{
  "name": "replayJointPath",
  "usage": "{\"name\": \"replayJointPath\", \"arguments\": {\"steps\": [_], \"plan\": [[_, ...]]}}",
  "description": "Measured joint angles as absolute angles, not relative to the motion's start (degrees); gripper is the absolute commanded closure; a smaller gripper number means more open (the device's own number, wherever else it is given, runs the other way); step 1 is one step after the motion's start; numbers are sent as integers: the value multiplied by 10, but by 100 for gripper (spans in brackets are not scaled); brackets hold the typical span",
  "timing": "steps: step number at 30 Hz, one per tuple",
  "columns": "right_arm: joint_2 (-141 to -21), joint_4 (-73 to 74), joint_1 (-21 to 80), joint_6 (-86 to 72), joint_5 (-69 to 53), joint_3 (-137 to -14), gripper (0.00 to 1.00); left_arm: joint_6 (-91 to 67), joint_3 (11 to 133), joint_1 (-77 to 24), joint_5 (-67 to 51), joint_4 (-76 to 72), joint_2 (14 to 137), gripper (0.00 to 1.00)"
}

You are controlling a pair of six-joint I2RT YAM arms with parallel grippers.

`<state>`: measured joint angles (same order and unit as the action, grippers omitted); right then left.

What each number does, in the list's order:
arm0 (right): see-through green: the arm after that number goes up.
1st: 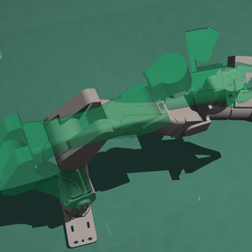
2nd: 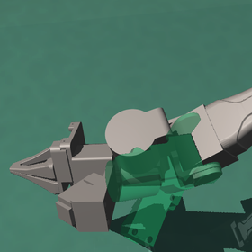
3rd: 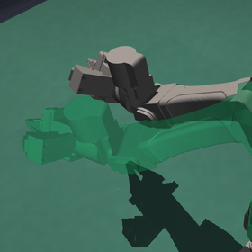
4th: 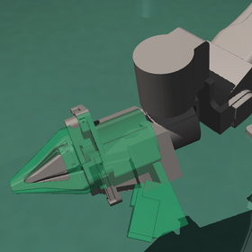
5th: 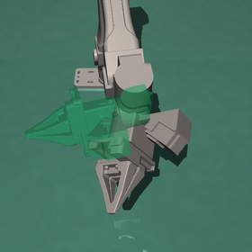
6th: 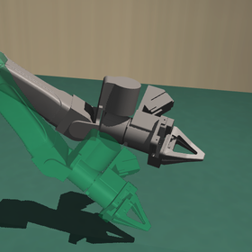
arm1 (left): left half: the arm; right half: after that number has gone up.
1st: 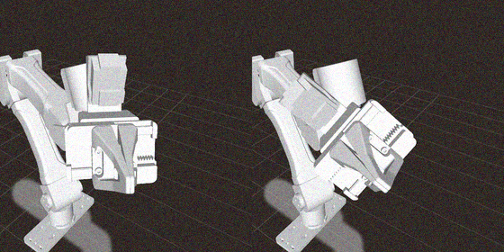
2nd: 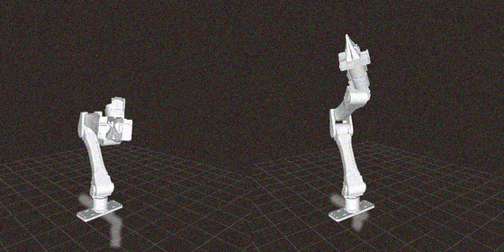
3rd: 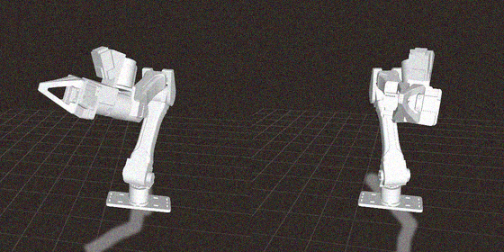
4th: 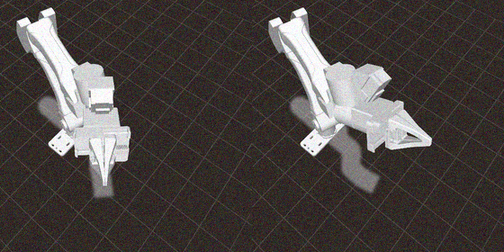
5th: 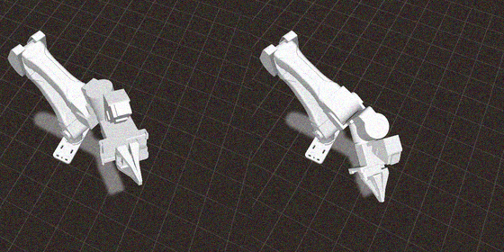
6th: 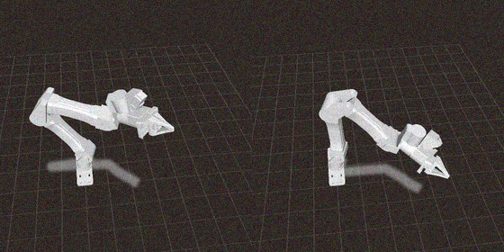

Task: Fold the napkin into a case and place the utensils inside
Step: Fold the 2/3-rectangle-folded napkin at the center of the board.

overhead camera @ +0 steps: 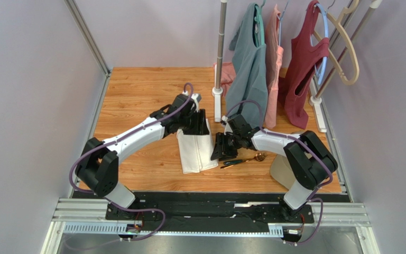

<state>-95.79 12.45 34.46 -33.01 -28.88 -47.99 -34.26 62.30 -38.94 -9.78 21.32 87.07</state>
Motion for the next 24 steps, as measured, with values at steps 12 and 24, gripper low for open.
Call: {"name": "replayJointPath", "arguments": {"steps": [12, 24], "plan": [[-1070, 168, 342, -303, -158, -714, 43, -370, 628, -375, -62, 249, 843, 53], [-1126, 212, 366, -286, -63, -748, 47, -376, 578, -371, -50, 253, 800, 54]]}}
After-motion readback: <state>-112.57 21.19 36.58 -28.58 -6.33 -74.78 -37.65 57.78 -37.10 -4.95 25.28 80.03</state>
